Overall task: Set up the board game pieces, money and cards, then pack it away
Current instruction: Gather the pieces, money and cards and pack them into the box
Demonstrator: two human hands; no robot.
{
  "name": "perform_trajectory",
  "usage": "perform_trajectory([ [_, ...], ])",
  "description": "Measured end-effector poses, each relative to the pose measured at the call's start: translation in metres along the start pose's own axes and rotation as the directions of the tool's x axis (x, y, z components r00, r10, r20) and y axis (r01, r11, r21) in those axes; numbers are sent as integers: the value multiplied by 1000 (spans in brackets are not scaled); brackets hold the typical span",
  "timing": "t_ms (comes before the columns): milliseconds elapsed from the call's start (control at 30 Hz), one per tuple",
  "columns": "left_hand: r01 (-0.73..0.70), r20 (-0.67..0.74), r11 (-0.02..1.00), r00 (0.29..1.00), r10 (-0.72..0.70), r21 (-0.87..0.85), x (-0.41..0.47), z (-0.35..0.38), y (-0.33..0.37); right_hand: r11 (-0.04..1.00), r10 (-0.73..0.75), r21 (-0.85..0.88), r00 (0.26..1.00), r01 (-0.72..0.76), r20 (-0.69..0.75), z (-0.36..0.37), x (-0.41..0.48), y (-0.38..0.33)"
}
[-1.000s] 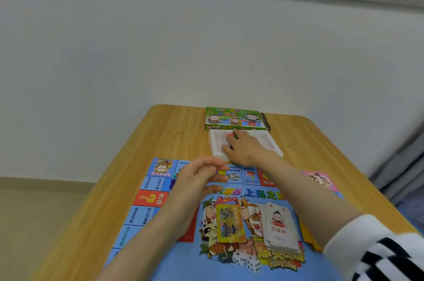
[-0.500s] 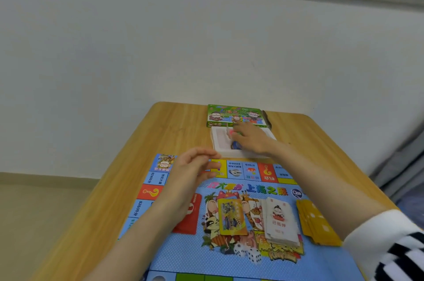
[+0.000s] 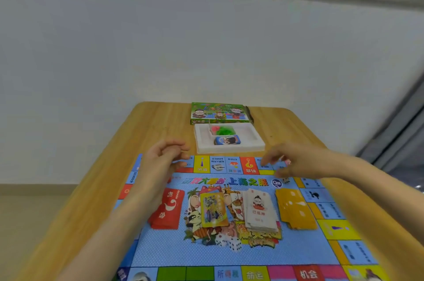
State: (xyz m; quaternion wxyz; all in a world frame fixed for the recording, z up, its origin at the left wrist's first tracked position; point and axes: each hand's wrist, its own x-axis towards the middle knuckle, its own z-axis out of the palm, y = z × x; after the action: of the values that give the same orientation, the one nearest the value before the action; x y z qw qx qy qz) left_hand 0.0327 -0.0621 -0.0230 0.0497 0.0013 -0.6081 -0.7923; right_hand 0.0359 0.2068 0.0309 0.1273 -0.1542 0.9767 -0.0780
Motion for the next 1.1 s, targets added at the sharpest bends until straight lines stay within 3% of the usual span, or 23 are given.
perform_trajectory([
  [133,-15,-45,1000,999,15,11,4,-8,2,991,117,-57,992,-119,-42,11,-13,32],
  [233,-27,-88,1000,996,26,-5,8,-13,2,985,172,1,981,-172,-91,26,-16,45],
  [333,-64,-126,998,990,63,-7,12,-17,2,978,194,104,974,-182,-115,38,-13,44],
  [533,-74,-151,997,985,77,26,16,-22,-1,983,183,45,958,-178,-222,45,-5,39],
  [633,-155,-171,971,967,186,179,18,-26,2,984,165,100,956,-145,-242,38,6,32],
  [700,-232,-94,890,952,290,391,20,-27,5,976,138,202,939,-76,-315,28,18,19],
  [867,-264,62,597,939,338,757,20,-32,-3,956,48,278,890,90,-453,9,77,-29],
  [933,-267,61,476,913,404,838,21,-39,-8,947,32,299,888,120,-458,11,104,-43],
  [1100,-248,67,359,892,447,900,30,-49,-14,966,-1,235,905,112,-426,25,144,-55],
])
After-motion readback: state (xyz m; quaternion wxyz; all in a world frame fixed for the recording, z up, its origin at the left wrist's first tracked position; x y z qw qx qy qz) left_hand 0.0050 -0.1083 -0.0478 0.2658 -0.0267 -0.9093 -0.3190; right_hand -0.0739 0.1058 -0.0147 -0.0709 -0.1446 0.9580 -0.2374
